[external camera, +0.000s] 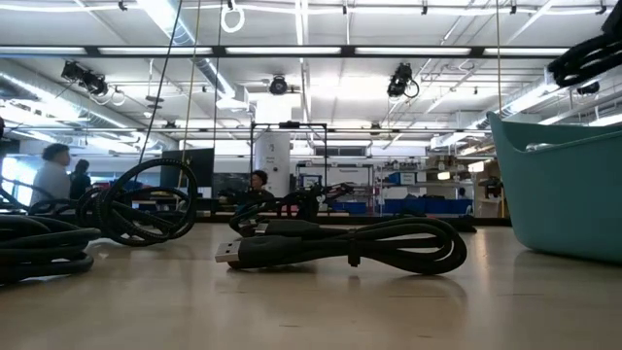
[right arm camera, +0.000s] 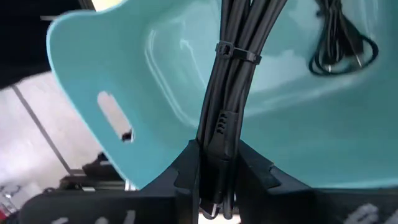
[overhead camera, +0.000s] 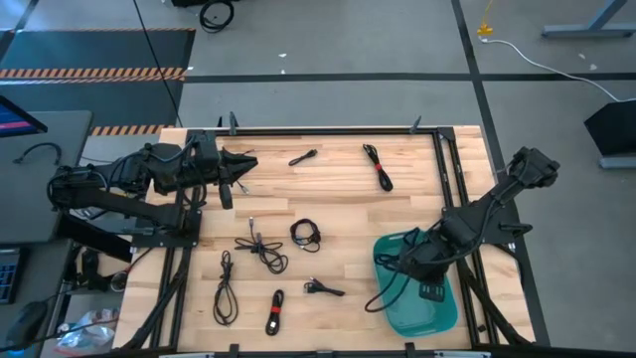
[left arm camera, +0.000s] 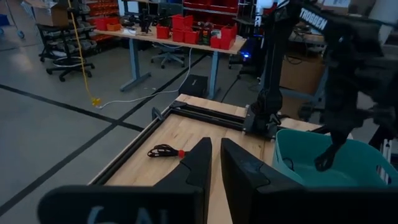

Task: Pick and place USB-C Cables
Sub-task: Put the black charger cable into the green bin

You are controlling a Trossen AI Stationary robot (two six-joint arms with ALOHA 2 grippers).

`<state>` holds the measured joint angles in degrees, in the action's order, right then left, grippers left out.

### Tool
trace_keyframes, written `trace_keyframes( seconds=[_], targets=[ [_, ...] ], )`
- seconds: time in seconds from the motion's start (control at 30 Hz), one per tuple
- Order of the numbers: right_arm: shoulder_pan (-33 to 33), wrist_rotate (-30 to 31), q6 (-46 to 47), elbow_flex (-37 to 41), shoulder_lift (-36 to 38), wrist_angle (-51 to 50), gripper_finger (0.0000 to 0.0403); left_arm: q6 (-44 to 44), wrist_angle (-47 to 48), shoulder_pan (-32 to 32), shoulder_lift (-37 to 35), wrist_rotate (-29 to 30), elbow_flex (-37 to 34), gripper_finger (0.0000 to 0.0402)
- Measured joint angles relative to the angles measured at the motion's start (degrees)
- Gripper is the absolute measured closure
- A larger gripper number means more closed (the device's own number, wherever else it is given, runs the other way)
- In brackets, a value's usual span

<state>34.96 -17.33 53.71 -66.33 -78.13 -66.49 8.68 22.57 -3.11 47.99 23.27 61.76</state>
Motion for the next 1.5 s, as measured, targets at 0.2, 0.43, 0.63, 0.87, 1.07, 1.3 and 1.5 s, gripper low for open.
trace_keyframes(
  seconds=[0.2, 0.43, 0.63, 0.87, 1.07, 1.3, 1.5],
  targets=[
    [-0.9, -1.1, -5.5, 7.0, 3.0, 6.1, 0.0334, 0.1, 0.0, 0.0, 0.0, 0.0, 0.0, 0.0361],
    [-1.2, -4.7, -11.5, 12.5, 5.3, 10.6, 0.0334, 0.2, 0.0, 0.0, 0.0, 0.0, 0.0, 0.0361],
    [-2.5, -7.5, -18.0, 15.5, 5.4, 12.6, 0.0334, 2.0, 0.0, 0.0, 0.0, 0.0, 0.0, 0.0361],
    [-7.0, -8.1, -25.0, 19.7, 5.4, 16.1, 0.0334, 3.6, 0.0, 0.0, 0.0, 0.0, 0.0, 0.0361],
    [-10.9, -8.5, -29.8, 22.9, 5.4, 21.3, 0.0334, 4.3, 0.0, 0.0, 0.0, 0.0, 0.0, 0.0361],
    [-13.0, -9.8, -34.2, 25.8, 5.4, 22.4, 0.0334, 5.8, 0.0, 0.0, 0.0, 0.0, 0.0, 0.0361],
    [-14.2, -10.3, -34.8, 28.7, 5.4, 25.9, 0.0334, 5.8, 0.0, 0.0, 0.0, 0.0, 0.0, 0.0361]
  ],
)
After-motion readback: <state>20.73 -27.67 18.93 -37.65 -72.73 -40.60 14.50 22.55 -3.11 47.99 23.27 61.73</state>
